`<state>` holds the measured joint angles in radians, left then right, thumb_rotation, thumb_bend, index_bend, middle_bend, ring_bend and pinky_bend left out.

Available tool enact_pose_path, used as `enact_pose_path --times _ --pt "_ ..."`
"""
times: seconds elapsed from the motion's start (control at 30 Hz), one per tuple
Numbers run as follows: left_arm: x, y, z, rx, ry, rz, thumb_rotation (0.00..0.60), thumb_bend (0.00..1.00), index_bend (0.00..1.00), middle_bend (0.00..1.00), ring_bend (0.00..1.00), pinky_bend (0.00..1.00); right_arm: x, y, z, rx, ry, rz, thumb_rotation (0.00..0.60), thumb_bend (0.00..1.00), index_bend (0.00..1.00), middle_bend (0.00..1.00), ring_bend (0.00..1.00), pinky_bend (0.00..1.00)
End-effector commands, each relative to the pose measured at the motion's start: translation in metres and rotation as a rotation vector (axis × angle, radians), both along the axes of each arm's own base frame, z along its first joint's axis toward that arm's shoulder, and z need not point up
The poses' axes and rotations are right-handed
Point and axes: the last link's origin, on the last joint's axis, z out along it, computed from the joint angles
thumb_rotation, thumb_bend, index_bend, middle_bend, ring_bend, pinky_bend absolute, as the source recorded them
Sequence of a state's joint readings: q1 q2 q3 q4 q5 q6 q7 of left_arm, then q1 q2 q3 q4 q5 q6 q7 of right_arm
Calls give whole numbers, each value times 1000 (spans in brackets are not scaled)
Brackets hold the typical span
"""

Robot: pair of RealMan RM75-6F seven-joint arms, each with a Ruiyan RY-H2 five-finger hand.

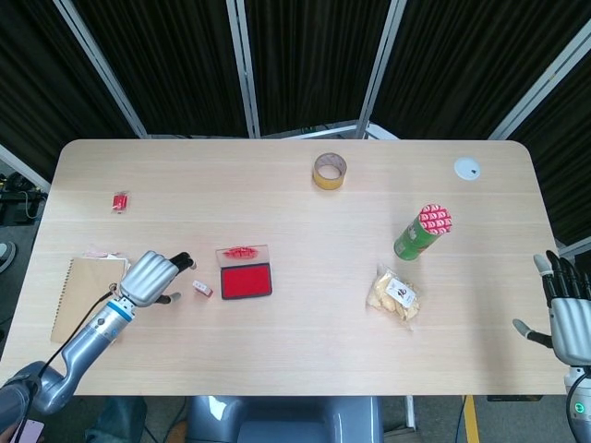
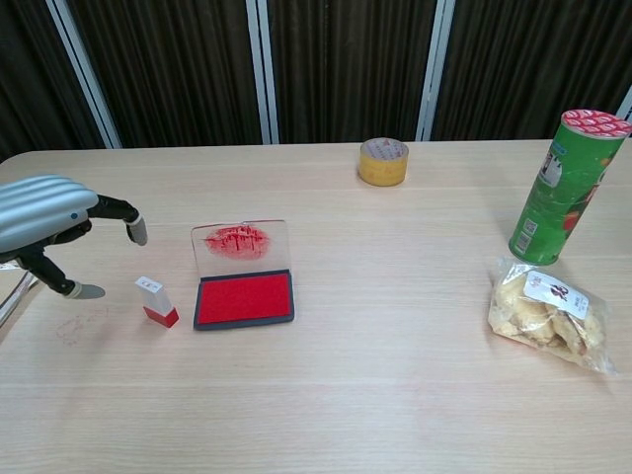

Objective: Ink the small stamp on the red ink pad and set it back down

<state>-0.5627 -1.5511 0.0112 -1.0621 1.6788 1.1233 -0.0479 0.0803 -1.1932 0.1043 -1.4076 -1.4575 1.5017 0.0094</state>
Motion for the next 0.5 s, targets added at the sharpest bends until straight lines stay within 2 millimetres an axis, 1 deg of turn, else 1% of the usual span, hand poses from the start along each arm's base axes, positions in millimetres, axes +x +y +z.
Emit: enact_pose_path --times 0.03,0.17,0.5 --pt "2 1 -8 -4 5 -17 600 190 345 379 896 901 0 0 0 2 1 -5 600 0 0 0 0 0" --pt "5 0 -15 13 22 -43 600 203 349 417 895 901 -1 1 1 3 -5 -12 600 0 0 0 0 0" --pt "14 -1 -29 23 70 -86 600 215 364 436 896 896 -3 0 3 1 -21 -17 600 0 0 0 0 0"
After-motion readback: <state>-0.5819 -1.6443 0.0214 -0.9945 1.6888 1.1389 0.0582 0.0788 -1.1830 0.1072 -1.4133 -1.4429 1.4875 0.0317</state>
